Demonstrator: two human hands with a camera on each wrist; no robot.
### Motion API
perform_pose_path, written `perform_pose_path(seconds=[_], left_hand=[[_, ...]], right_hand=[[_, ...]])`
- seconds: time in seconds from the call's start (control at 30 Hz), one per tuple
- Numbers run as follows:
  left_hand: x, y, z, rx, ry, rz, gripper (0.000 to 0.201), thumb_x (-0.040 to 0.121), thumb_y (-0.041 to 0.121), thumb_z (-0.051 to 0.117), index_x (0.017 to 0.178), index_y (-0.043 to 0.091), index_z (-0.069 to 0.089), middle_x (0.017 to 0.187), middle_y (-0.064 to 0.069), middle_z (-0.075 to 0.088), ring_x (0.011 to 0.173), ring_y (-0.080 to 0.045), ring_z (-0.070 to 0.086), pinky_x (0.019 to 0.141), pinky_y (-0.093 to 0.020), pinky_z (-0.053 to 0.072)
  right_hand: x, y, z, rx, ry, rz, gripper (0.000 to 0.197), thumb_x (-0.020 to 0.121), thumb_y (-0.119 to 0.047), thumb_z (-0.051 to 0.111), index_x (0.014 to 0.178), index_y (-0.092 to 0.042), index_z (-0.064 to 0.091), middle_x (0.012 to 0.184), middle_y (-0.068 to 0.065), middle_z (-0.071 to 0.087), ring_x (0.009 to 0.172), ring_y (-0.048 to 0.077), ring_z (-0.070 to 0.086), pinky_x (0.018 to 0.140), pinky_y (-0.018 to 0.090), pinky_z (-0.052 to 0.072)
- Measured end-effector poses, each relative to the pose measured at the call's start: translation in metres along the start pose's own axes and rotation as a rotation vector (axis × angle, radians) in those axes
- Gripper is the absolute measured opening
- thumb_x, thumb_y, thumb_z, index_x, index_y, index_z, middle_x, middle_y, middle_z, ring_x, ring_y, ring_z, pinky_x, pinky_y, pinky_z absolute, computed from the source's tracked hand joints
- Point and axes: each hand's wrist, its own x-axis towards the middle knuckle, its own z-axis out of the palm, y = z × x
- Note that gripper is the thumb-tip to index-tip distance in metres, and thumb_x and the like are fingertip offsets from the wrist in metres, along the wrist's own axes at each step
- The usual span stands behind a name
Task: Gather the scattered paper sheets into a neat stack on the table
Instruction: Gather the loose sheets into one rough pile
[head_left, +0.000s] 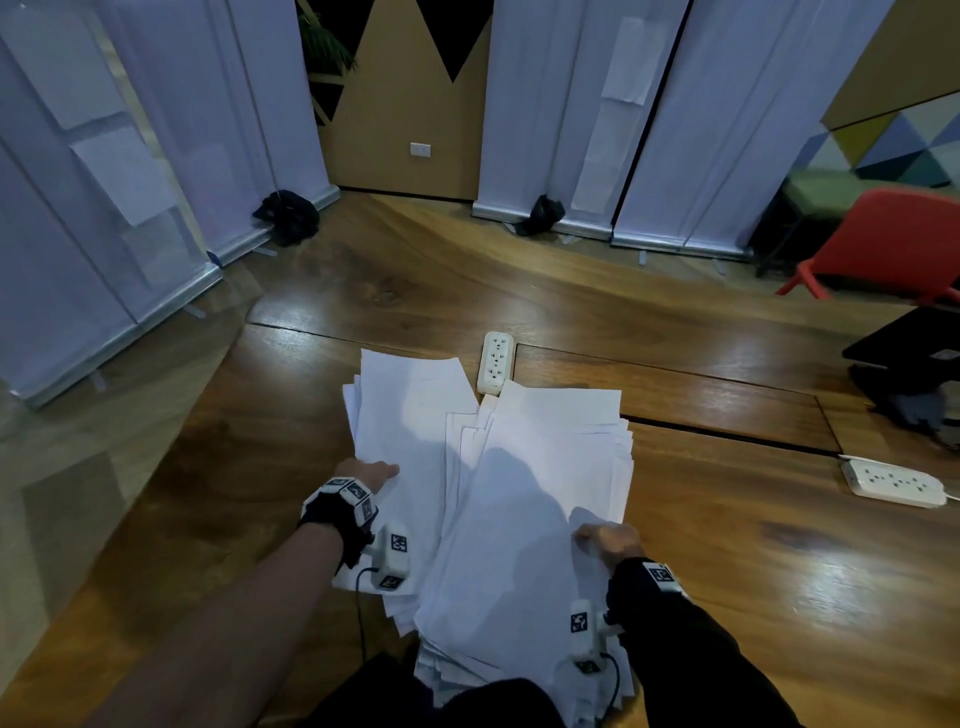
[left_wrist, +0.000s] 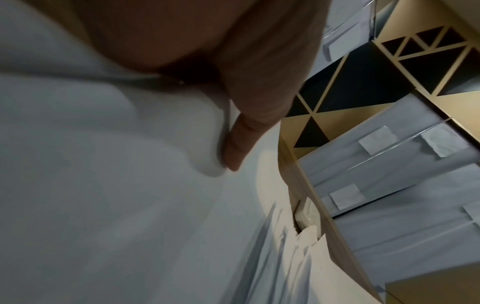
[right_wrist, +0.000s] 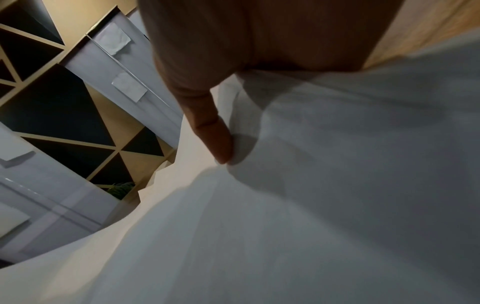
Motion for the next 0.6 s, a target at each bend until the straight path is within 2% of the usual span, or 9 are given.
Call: perform_pose_path(seconds=[0.03,0.1,0.17,0.23,0.33,0.43,0.5,0.53,0.6], left_hand=[[0.002,0.0,-0.005,-0.027,-0.003,0.031,0.058,0.081,0.024,0.073,0.126,-0.006,0.053,0.133,-0.02,0.056,0.118,-0.036,0.056,0.092,-0.035,0.046],[0.002,0.003,-0.017,-0.038,0.037,0.101,0.054,0.076,0.023,0.077,0.118,-0.006,0.059,0.124,-0.021,0.062,0.108,-0.037,0.062,0.092,-0.039,0.05],[-0.006,0.016,-0.036,0.01,0.103,0.199,0.052,0.078,0.024,0.074,0.118,-0.005,0.058,0.121,-0.021,0.063,0.108,-0.037,0.062,0.091,-0.038,0.049],[-0.019,0.039,-0.058,0.085,0.191,0.338,0.054,0.08,0.027,0.071,0.123,-0.002,0.055,0.124,-0.021,0.061,0.112,-0.038,0.059,0.091,-0.039,0.047],[-0.046,0.074,-0.091,0.107,0.275,0.556,0.061,0.071,0.039,0.07,0.121,0.007,0.058,0.118,-0.016,0.066,0.105,-0.032,0.063,0.087,-0.04,0.051],[-0.075,0.105,-0.117,-0.015,0.331,0.67,0.051,0.077,0.031,0.073,0.12,0.009,0.059,0.111,-0.009,0.066,0.098,-0.023,0.062,0.076,-0.03,0.046],[-0.09,0.121,-0.127,-0.213,0.278,0.734,0.047,0.077,0.024,0.076,0.118,0.008,0.06,0.106,-0.008,0.067,0.089,-0.02,0.065,0.069,-0.022,0.047],[-0.094,0.125,-0.128,-0.271,0.227,0.752,0.044,0.076,0.022,0.077,0.115,0.009,0.062,0.101,-0.007,0.068,0.08,-0.013,0.066,0.064,-0.016,0.048],[-0.087,0.125,-0.116,-0.276,0.083,0.705,0.044,0.069,0.025,0.082,0.107,0.01,0.065,0.097,-0.007,0.071,0.068,-0.002,0.066,0.056,-0.01,0.048]], right_hand=[[-0.001,0.0,0.001,0.029,0.019,0.004,0.012,0.083,-0.01,0.065,0.08,0.001,0.059,0.102,0.018,0.06,0.094,0.035,0.057,0.083,0.039,0.049],[-0.003,0.002,0.003,0.056,0.057,0.014,0.03,0.078,-0.007,0.069,0.101,0.01,0.06,0.104,0.02,0.063,0.088,0.034,0.057,0.076,0.037,0.048],[-0.003,0.003,0.005,0.061,0.061,0.017,0.042,0.077,-0.005,0.07,0.112,0.013,0.056,0.104,0.019,0.061,0.089,0.034,0.056,0.076,0.034,0.045],[-0.005,0.0,0.006,0.086,0.057,0.021,0.043,0.077,-0.003,0.071,0.113,0.013,0.054,0.103,0.018,0.058,0.089,0.034,0.054,0.076,0.033,0.044],[-0.005,-0.004,0.008,0.101,0.062,-0.005,0.048,0.075,-0.003,0.073,0.117,0.014,0.057,0.111,0.021,0.063,0.091,0.035,0.058,0.076,0.032,0.044],[-0.01,-0.008,0.011,0.134,0.048,-0.024,0.045,0.076,-0.002,0.072,0.118,0.009,0.058,0.12,0.022,0.062,0.091,0.033,0.056,0.077,0.033,0.044],[-0.012,-0.009,0.011,0.147,0.028,-0.01,0.037,0.078,-0.005,0.07,0.111,0.004,0.059,0.116,0.019,0.061,0.089,0.033,0.053,0.076,0.035,0.043],[-0.011,-0.007,0.012,0.163,0.019,-0.016,0.033,0.079,-0.007,0.069,0.108,0.002,0.059,0.114,0.018,0.061,0.088,0.033,0.054,0.075,0.035,0.043],[-0.006,-0.004,0.016,0.24,0.002,-0.033,0.04,0.079,-0.011,0.071,0.114,0.006,0.059,0.117,0.021,0.063,0.089,0.032,0.057,0.076,0.034,0.045]])
